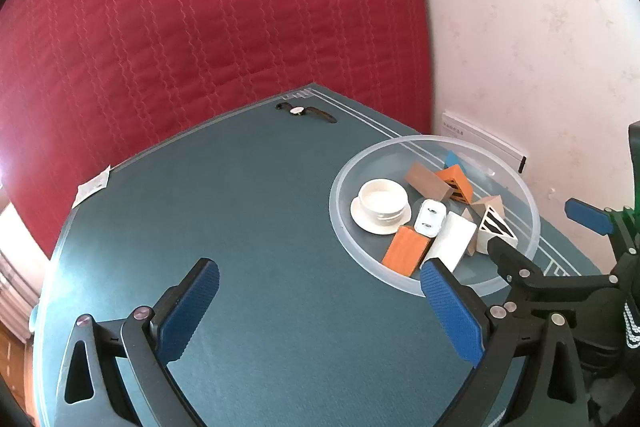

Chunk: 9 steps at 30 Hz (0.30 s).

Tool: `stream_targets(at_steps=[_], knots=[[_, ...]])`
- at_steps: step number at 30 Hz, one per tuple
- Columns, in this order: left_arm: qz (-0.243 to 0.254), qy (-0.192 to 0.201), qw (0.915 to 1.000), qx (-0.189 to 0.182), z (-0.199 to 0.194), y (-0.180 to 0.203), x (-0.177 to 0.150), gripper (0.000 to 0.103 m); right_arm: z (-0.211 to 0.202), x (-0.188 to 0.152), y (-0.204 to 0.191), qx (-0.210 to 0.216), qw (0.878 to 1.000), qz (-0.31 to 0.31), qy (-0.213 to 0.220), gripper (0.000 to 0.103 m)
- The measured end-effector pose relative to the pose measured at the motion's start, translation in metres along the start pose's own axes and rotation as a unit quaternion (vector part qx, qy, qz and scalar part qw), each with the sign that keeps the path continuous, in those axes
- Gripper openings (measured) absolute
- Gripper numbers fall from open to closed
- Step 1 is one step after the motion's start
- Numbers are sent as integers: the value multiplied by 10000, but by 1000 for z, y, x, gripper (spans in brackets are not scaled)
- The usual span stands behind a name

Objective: Organize rigid objects

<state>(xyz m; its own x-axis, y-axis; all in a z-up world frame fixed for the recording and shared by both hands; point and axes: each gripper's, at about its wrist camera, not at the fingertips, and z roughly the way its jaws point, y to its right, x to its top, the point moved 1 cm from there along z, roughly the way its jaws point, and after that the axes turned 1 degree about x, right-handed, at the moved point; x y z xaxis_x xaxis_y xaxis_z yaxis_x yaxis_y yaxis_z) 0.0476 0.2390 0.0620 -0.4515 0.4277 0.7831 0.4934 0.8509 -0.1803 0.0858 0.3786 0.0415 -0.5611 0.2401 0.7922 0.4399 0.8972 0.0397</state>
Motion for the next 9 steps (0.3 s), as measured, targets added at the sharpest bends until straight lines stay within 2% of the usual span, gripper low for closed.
stream_targets(at_steps=[9], knots=[[32, -7, 10000, 27, 2, 1, -1, 102, 1, -2, -2, 1, 10000, -31, -33, 100]])
